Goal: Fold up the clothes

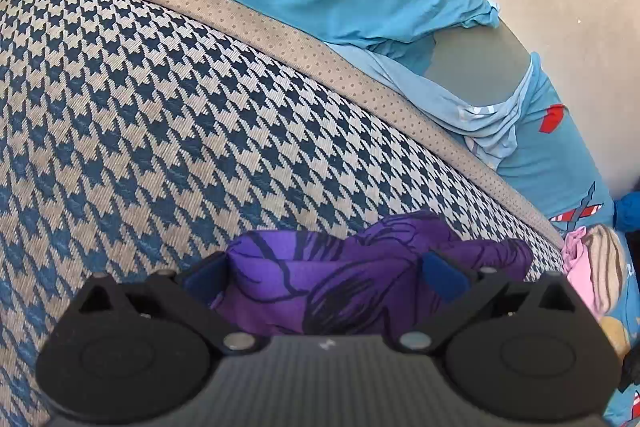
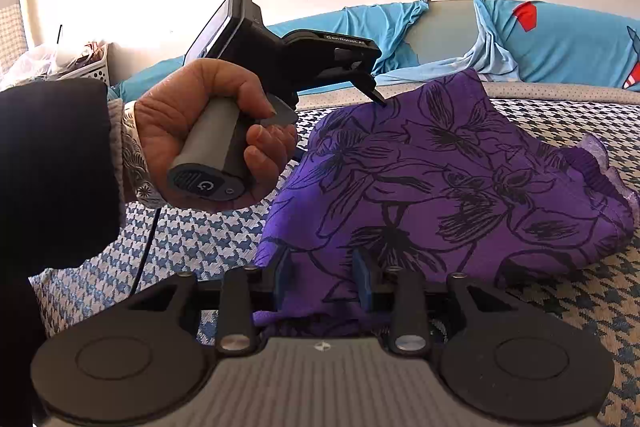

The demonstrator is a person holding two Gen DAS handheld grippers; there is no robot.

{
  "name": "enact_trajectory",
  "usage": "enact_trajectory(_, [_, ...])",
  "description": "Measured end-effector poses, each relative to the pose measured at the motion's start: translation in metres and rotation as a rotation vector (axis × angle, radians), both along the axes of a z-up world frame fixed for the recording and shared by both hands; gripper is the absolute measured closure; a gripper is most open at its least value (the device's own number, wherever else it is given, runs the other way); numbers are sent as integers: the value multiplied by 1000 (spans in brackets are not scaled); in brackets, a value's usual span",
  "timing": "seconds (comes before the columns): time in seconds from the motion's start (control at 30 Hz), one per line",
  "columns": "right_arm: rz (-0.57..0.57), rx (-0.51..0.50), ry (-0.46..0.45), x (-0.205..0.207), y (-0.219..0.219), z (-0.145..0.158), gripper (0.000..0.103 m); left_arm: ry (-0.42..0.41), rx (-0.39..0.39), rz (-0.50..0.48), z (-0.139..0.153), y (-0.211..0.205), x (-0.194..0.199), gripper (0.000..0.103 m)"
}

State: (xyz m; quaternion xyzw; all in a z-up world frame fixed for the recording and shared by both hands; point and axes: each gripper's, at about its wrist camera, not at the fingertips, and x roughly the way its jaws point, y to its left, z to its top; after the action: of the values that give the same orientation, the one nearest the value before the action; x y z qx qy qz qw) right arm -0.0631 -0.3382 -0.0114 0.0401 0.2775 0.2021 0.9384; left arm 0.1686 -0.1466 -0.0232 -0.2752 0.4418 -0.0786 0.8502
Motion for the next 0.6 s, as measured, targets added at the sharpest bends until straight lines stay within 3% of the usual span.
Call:
enact_trajectory(0.17, [1,1,5,-1,0,0,69,-21,-11,20,14,11,-6,1])
enact_trajectory(0.37, [3,-1,8,0,1,1,68,-106,54,-24,45,18,-29,1])
enact_trajectory(0.6, [-8,17,19,0,-1,2,67,-112,111,-84,51,-3,-53,1])
